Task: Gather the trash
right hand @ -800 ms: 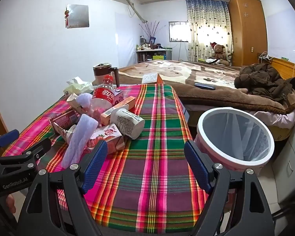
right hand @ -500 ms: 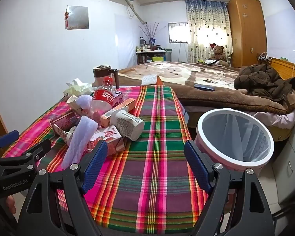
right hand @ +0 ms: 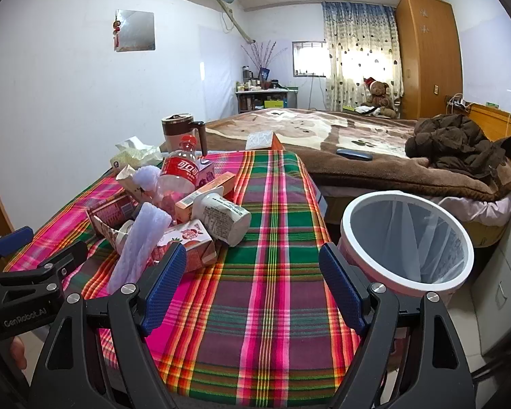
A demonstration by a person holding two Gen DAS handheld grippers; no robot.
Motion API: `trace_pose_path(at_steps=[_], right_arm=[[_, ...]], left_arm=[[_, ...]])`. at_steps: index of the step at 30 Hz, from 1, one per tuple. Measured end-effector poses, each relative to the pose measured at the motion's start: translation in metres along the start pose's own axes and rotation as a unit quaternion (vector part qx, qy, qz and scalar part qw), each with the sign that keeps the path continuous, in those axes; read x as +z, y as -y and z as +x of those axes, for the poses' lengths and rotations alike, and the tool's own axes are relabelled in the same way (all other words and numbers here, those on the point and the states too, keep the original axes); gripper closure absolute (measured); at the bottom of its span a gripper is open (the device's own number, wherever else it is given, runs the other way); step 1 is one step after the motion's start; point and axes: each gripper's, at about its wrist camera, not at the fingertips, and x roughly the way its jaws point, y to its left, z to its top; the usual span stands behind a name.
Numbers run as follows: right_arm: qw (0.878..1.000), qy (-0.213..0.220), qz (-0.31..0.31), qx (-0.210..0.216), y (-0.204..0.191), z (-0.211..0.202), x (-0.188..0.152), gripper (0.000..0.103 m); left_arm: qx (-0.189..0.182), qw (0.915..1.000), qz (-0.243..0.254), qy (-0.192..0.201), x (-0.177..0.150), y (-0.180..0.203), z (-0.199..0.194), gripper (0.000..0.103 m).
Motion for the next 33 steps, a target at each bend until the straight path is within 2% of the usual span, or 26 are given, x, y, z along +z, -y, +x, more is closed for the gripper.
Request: trace_pose_path(at_steps=[33], right_arm=[[1.0,0.008,-0.003,-0.008,-0.0001,-0.0014,0.0037,0.021]], left_arm=[[-0.003,0.9999,-0.007,-0.007,0.0,-0.0058,0.0042,0.0]])
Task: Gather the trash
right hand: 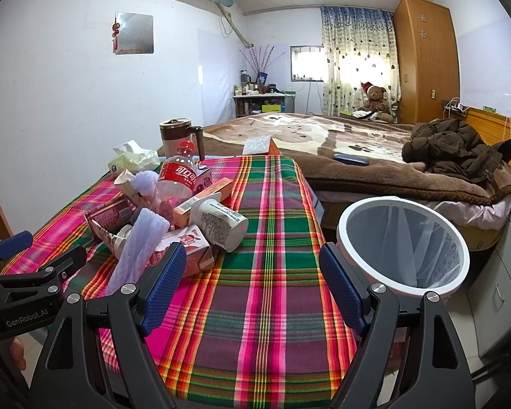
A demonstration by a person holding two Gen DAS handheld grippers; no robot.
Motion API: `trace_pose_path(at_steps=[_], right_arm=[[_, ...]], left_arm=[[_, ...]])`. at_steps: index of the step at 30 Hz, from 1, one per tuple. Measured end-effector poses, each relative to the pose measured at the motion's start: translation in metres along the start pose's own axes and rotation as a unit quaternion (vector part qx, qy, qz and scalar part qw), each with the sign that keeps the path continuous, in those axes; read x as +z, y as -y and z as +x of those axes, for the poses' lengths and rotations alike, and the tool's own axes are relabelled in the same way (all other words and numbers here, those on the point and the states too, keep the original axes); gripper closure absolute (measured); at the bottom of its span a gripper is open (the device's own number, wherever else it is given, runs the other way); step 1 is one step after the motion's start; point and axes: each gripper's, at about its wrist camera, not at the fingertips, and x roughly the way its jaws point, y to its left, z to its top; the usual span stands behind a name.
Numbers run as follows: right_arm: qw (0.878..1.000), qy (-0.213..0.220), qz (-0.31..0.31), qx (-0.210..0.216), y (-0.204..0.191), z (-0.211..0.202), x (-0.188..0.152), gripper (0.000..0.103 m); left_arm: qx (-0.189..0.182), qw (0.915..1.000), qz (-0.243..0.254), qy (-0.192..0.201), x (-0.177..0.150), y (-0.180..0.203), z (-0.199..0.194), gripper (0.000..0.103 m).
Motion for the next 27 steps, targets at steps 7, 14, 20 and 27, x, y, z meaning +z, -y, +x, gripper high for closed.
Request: trace_pose_path(at_steps=[7,14,20,27], right_arm=[[1.0,0.0,0.0,0.0,0.0002,0.0001,-0.0001,0.021],[1.0,0.0,0.0,0.0,-0.0002,0.0001,-0.0003,0.021],[1.0,0.0,0.0,0.001,-0.0002,-0.0004,-0.0005,0.021],[1.0,0.001,-0.001,0.0,-0.0001,0.0,0.0002,0.021]], left_arm=[[-0.001,1.0,0.0,-0.001,0.0,-0.0001,0.0,0.0],[-0.001,1.0,-0.001,-0.001,-0.0005,-0.0007,0.0005,0.0],[-0.001,1.0,-0.001,-0.001,-0.0005,-0.0005,0.001,0.0],[0.0,1.0,-0.002,-0.002,-0.0011,-0.0008,0.0022,0.0]])
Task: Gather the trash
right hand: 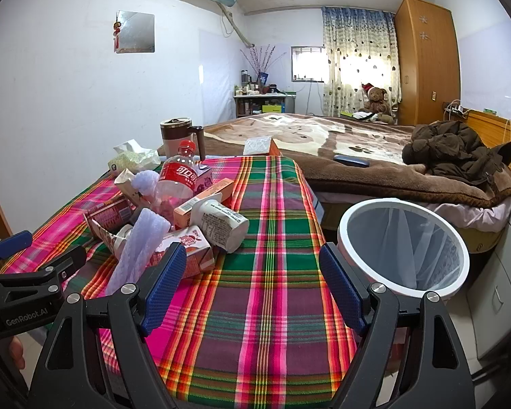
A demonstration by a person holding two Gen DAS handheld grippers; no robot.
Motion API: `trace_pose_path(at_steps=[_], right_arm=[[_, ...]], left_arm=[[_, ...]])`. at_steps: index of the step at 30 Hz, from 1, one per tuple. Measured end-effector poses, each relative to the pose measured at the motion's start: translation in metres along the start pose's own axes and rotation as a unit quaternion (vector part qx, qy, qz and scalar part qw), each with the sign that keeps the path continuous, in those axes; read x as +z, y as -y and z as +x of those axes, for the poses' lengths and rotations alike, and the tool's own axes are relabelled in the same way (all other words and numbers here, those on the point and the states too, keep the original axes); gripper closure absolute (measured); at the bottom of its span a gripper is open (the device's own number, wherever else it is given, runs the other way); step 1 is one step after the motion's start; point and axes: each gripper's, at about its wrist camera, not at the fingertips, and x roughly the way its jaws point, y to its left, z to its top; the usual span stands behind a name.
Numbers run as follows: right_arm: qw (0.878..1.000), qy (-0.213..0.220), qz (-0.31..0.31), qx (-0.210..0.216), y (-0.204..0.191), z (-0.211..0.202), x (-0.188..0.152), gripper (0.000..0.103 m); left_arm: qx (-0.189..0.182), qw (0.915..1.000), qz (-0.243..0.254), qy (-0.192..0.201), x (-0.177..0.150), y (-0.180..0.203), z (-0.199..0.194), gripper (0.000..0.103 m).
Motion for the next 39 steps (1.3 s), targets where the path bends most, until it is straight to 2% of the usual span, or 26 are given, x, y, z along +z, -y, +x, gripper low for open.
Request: trace_pose_path(at_steps=[12,18,22,25,30,33,37,39], right_arm=[[1.0,0.001,-0.002,0.007,0.002,0.004,0.002,0.021],[1.0,0.005,-0.009,0.017,0.01,0.024,0.013,0.021],[0.999,-0.025,-0.028,0.026,0.007,0.049,0.018,0.021],[0.998,-0.032,-0.04,0.037,0.004,0.061,0.02,0.021],[0.997,-0.044,-0.034,0.062,0.001,0.08,0.025,0.021],[0.995,-0.054,-0.031,0.074,-0.001,0.089,0.027,0.021],[0.993,-0.073,-0.026,0.091,-0.001,0.103,0.03,0.021],[0.991,-0.076,-0.023,0.109,-0.003,0.108,0.03,0.022]], left_arm=[[-0.005,1.0,-0.001,-0.006,0.0,-0.005,0.004,0.0],[-0.02,0.9994,-0.013,-0.024,0.003,-0.03,0.022,0.0],[-0.042,0.9979,-0.037,-0.032,0.007,-0.052,0.034,0.0],[-0.029,0.9983,-0.038,-0.034,0.013,-0.065,0.042,0.0],[-0.027,0.9973,-0.041,-0.054,0.024,-0.083,0.068,0.0],[-0.047,0.9958,-0.044,-0.066,0.032,-0.089,0.084,0.0],[-0.054,0.9954,-0.013,-0.078,0.043,-0.084,0.104,0.0],[-0.071,0.9938,-0.003,-0.086,0.047,-0.08,0.113,0.0]])
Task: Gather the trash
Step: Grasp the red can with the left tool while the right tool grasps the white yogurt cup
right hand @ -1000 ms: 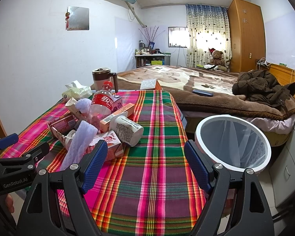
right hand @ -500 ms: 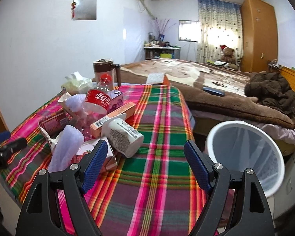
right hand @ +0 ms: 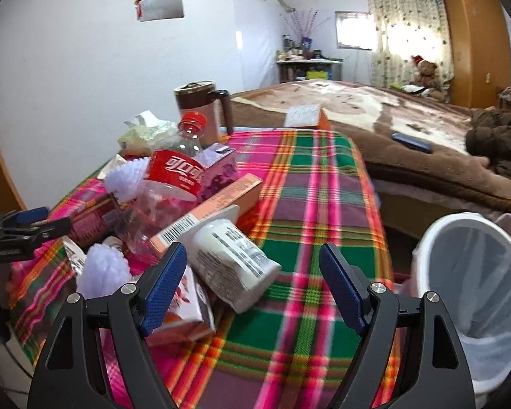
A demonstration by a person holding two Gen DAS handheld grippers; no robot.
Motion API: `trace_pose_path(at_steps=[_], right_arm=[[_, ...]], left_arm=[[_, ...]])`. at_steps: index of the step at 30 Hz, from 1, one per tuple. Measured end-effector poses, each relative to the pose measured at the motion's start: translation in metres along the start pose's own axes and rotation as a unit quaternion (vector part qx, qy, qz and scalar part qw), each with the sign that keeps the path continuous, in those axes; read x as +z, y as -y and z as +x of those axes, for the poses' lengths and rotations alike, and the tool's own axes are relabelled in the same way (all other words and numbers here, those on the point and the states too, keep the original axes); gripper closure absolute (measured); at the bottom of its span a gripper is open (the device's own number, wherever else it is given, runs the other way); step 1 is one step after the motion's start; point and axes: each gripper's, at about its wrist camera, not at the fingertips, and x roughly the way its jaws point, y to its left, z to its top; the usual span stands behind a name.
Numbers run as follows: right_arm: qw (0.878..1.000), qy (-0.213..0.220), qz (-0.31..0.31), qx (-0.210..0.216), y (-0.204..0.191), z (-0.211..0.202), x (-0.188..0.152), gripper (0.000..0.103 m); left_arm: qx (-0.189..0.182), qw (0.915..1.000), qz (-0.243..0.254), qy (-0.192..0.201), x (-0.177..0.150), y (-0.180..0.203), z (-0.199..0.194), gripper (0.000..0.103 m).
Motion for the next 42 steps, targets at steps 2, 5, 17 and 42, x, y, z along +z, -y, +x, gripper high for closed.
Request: trace_pose_path(at_steps=[2,5,17,42], right_arm=[[1.0,-0.015,-0.001,0.004,-0.001,0.009,0.003,0.022],[0.999,-0.037,-0.018,0.01,-0.006,0.02,0.005,0.022],[0.995,-0.075,-0.038,0.055,-0.014,0.038,0.009,0.035],[0.999,-0.039,0.005,0.035,-0.006,0.024,0.004,0.057]], left_arm=[[-0.014,0.9998,-0.002,-0.015,0.005,-0.003,0.012,0.0],[-0.015,0.9995,-0.008,-0.028,0.012,-0.006,0.026,0.0],[-0.048,0.9957,0.017,-0.078,0.021,0.001,0.059,0.023],[-0.038,0.9955,-0.008,-0.087,0.015,0.002,0.06,0.039]])
